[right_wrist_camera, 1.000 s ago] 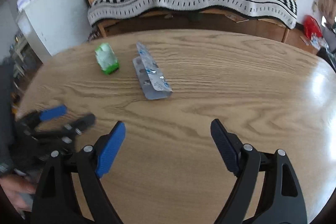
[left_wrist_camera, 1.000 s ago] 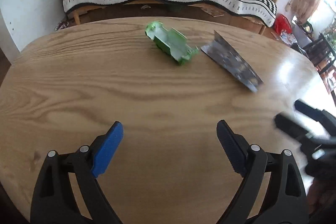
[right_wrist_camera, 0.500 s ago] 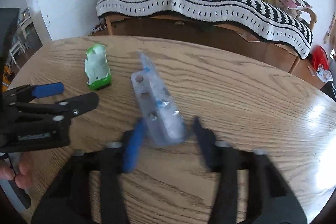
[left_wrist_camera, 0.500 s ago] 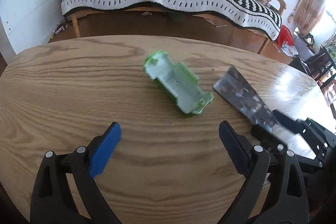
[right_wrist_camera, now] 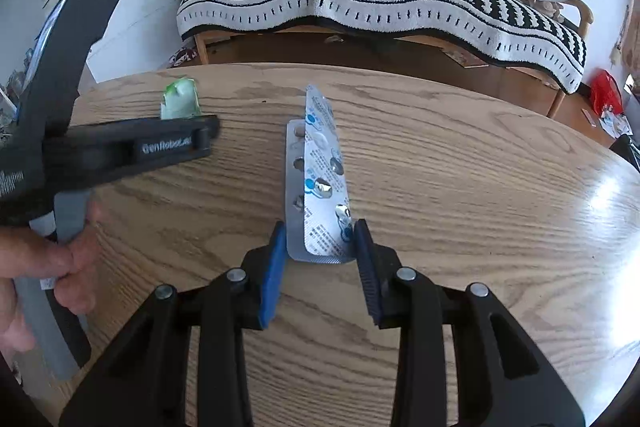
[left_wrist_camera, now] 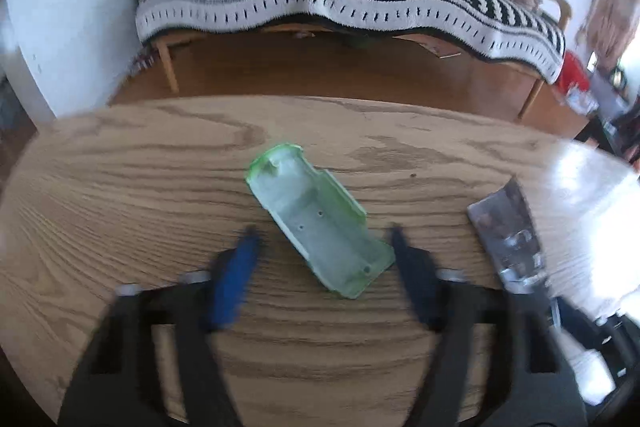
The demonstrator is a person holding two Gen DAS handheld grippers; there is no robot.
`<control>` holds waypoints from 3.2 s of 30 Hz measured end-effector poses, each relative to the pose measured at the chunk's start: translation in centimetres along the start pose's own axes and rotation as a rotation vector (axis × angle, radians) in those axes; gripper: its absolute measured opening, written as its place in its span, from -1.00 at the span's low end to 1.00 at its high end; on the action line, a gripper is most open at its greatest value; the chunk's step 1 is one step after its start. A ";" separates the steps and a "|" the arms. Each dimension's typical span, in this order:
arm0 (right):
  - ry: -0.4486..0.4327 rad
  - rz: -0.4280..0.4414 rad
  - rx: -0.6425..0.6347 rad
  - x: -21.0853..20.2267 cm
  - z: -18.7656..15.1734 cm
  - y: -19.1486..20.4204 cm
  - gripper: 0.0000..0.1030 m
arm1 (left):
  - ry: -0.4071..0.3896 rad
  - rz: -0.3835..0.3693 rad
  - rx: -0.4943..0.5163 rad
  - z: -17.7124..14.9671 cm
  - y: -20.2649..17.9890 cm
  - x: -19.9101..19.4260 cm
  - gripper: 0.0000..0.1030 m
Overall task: Collect trash
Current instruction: 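Grasp the green plastic case with the left tool while the right tool grasps the blister pack, then carry the green case and blister pack over the trash bin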
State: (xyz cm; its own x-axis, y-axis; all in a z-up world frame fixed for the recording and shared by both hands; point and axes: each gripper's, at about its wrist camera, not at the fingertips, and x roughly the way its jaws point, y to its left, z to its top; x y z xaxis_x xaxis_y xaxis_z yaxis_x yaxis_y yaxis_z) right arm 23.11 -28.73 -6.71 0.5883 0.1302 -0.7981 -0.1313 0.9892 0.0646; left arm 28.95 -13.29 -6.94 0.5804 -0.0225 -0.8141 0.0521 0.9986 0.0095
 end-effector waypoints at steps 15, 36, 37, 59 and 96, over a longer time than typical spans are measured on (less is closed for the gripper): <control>-0.001 0.004 0.097 -7.3 -3.5 1.6 -0.36 | 0.026 -0.049 0.068 -6.9 3.0 -7.1 -0.29; -0.065 -0.083 0.208 -18.7 -14.3 4.8 -0.36 | -0.037 -0.148 0.111 -19.0 2.5 -20.0 -0.29; -0.067 -0.086 0.214 -18.8 -14.5 4.7 -0.36 | -0.035 -0.154 0.115 -19.1 2.3 -20.0 -0.29; -0.289 -0.287 0.582 -34.2 -21.6 -9.0 -0.36 | -0.094 -0.410 0.292 -19.1 -13.0 -24.8 -0.29; -0.067 -0.626 1.119 -46.3 -62.3 -26.9 -0.35 | 0.203 -0.907 1.056 -49.1 -48.3 -31.4 -0.29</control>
State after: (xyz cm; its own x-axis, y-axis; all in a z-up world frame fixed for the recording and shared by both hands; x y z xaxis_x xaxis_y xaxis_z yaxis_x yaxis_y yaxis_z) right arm -50.26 -65.50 -8.83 0.3494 -0.4042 -0.8453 0.9001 0.3954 0.1830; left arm -31.68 -58.46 -10.29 -0.1045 -0.5330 -0.8397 0.9697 0.1328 -0.2050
